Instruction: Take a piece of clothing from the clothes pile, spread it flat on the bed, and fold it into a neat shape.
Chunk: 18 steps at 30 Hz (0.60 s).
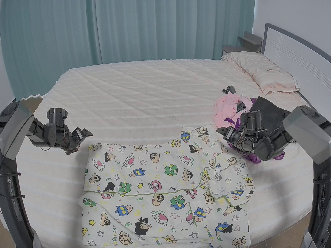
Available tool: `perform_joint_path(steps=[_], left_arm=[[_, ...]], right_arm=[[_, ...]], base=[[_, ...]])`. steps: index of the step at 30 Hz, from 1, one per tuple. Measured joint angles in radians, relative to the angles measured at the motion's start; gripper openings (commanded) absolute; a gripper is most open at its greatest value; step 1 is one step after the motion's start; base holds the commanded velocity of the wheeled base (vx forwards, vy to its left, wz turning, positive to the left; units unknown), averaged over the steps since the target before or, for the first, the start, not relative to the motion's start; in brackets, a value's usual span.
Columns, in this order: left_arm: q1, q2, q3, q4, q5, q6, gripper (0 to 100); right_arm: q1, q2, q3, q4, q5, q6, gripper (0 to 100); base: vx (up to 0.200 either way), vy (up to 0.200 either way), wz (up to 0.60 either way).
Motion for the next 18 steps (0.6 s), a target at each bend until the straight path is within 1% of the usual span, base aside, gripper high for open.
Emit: perform_joint_path(steps=[5, 10, 15, 18], left_arm=[[0.013, -0.087, 0.157, -0.006, -0.057, 0.018, 100], [0.025, -0.171, 0.329, -0.009, -0.123, 0.086, 100], [0.028, -0.227, 0.463, -0.01, -0.149, 0.175, 100], [0.023, -0.245, 0.517, -0.011, -0.159, 0.205, 100]], right_arm=[[0.004, -0.119, 0.184, -0.039, 0.002, 0.007, 100], [0.011, -0.215, 0.374, -0.116, 0.004, 0.011, 100], [0.016, -0.272, 0.533, -0.231, 0.005, 0.013, 100], [0.017, -0.291, 0.6, -0.286, 0.009, 0.017, 100]], base=[[0.0, 0.0, 0.0], [0.0, 0.0, 0.0], [0.0, 0.0, 0.0], [0.0, 0.0, 0.0]])
